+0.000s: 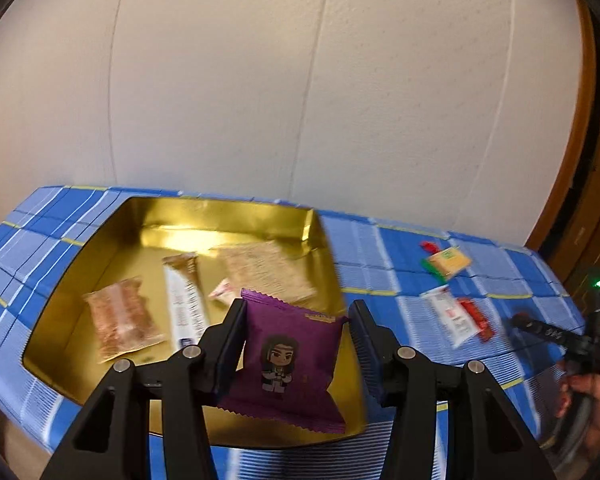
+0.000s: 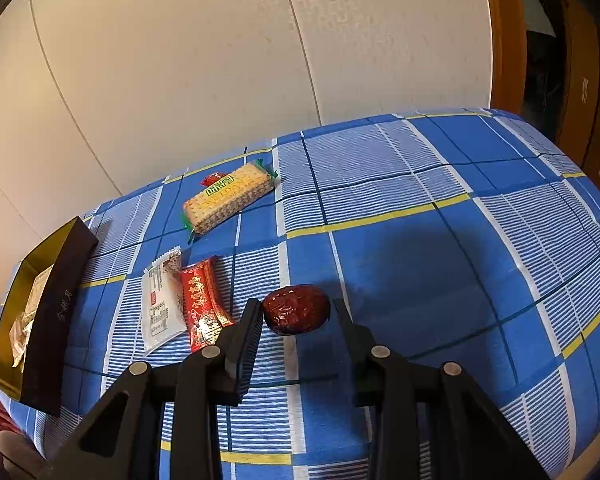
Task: Organize snacks
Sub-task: 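Carry the purple pouch over the gold tray with the left tool while the right tool lifts the date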
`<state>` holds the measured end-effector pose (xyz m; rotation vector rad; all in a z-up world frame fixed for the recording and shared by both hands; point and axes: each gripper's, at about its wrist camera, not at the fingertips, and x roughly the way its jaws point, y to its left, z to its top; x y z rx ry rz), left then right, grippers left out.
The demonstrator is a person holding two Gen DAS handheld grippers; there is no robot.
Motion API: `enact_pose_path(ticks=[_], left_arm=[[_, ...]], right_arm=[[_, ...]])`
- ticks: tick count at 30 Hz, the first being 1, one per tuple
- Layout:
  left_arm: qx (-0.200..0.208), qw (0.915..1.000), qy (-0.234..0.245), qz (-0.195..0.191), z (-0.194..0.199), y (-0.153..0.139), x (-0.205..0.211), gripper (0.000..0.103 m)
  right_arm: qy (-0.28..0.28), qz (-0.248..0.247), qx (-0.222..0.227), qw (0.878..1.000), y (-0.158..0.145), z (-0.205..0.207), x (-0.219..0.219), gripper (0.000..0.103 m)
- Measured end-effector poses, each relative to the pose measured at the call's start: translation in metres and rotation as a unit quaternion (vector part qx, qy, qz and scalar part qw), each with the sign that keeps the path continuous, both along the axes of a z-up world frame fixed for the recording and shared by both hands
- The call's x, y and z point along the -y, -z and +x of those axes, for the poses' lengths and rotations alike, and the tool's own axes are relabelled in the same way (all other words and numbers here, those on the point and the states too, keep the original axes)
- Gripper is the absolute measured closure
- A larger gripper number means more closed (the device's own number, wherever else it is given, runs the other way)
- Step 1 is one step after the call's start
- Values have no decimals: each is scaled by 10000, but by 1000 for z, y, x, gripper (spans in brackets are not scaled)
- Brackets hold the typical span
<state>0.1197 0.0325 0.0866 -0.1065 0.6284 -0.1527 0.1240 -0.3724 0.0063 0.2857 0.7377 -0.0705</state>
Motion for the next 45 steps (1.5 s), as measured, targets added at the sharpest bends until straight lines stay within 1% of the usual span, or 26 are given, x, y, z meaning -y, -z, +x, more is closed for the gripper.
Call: enact_pose_path(ticks=[3, 6, 10, 16, 21, 24, 26, 31, 35, 36, 37, 40, 44, 45], left_arm=[[-126, 9999, -66, 92, 6, 10, -11, 51], [-391, 9990, -139, -187, 15, 17, -24, 51], [-582, 9974, -280, -323, 26, 22, -34, 51], [-700, 9966, -381, -226, 30, 29, -41, 51], [-629, 9976, -249, -154, 24, 26, -41, 51], [-658, 9975, -222, -98, 23, 26, -41, 51], [-723, 9971, -211, -97, 25, 28, -41, 51], [-952, 9951, -107, -230, 31, 34, -37, 51], [-1098, 9939, -41, -101, 34, 39, -28, 50], [-1112, 9937, -19, -114, 34, 38, -27, 48], [-1115, 9937, -11, -134, 34, 38, -27, 46], [-934, 9954, -82, -204, 29, 32, -30, 39], [-649, 9968, -351, -306, 23, 22, -42, 39], [-589, 9968, -427, -332, 22, 20, -45, 37]], right_arm=[[-3, -20, 8, 10000, 0, 0, -1, 68], [6, -20, -1, 10000, 0, 0, -2, 68], [11, -66, -9, 10000, -1, 0, -4, 68], [31, -118, -23, 9999, -2, 1, -6, 68], [19, -127, -15, 9999, -2, 3, -9, 68], [-44, -127, 21, 9999, -3, 3, -14, 68], [-79, -179, 32, 9998, -3, 5, -18, 68], [-164, -208, 61, 9996, -4, 7, -27, 68], [-194, -207, 77, 9996, -4, 8, -31, 68], [-201, -200, 89, 9996, -4, 8, -32, 68], [-205, -210, 97, 9995, -4, 8, -34, 68], [-239, -162, 127, 9995, -5, 9, -38, 68], [-307, -132, 185, 9993, -9, 11, -45, 68], [-340, -138, 221, 9991, -10, 11, -48, 68]])
